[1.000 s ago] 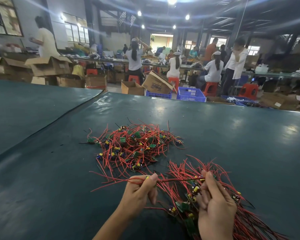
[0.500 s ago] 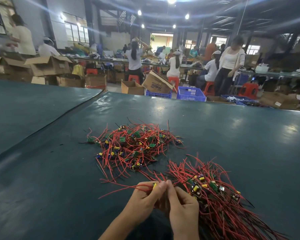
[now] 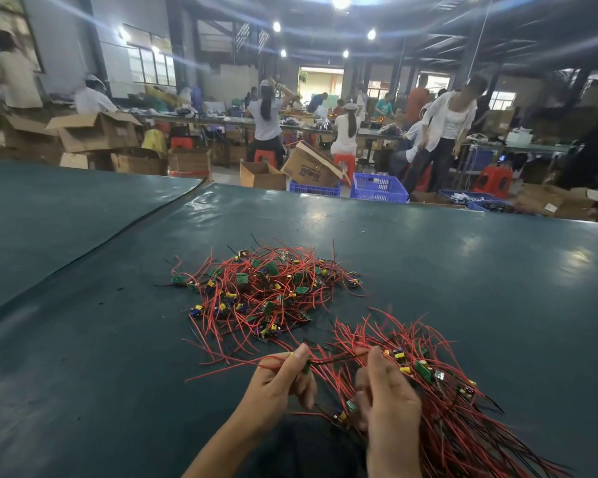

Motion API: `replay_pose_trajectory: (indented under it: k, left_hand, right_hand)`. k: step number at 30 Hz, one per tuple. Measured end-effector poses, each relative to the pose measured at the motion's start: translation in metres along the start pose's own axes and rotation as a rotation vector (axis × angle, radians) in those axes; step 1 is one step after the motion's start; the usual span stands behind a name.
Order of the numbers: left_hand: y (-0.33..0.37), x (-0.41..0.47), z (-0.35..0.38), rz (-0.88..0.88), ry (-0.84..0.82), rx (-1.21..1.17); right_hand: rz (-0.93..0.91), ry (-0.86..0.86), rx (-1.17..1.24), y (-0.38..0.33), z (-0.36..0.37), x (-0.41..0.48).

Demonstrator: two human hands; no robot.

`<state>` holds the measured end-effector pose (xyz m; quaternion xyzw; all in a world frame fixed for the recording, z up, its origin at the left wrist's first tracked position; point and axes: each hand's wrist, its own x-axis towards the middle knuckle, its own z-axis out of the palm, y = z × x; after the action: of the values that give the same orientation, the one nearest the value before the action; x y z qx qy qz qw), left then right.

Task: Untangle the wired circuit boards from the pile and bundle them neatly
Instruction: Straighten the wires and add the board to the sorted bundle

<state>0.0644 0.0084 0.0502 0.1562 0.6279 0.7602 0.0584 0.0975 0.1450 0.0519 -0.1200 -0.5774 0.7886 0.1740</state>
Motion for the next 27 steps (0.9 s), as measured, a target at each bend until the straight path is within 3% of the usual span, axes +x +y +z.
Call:
replay_pose_trajectory:
  k: [4, 7, 11, 16, 19, 24, 27]
  left_hand:
    - [0.0, -0.002, 0.001, -0.172, -0.085, -0.084]
    - [-0.002, -0.003, 0.002, -0.242, -0.107, -0.091]
    - [-0.003, -0.003, 0.001, -0.241, -0.101, -0.047]
    - [-0.008, 0.001, -0.004, -0.164, -0.146, 0.005]
    - [-0.012, 0.004, -0.007, -0.163, -0.071, -0.027]
    - [-0.01, 0.014, -0.016, -0.069, 0.144, -0.09]
    - [-0.004, 0.032, -0.029, 0.031, 0.339, 0.147]
  right_hand:
    - [-0.018, -0.271, -0.195, 0.006, 0.012, -0.011]
    - [0.024, -0.32, -0.276, 0.01, 0.011, -0.013]
    - [0.051, -0.216, -0.269, 0.011, 0.008, -0.01]
    - [0.176, 0.094, 0.118, 0.002, -0.004, 0.002]
    - [0.214, 0.118, 0.334, 0.001, -0.012, 0.01]
    - [0.119, 0.085, 0.285, 0.01, -0.014, 0.011]
    - [0.043, 0.051, 0.196, 0.014, -0.009, 0.01]
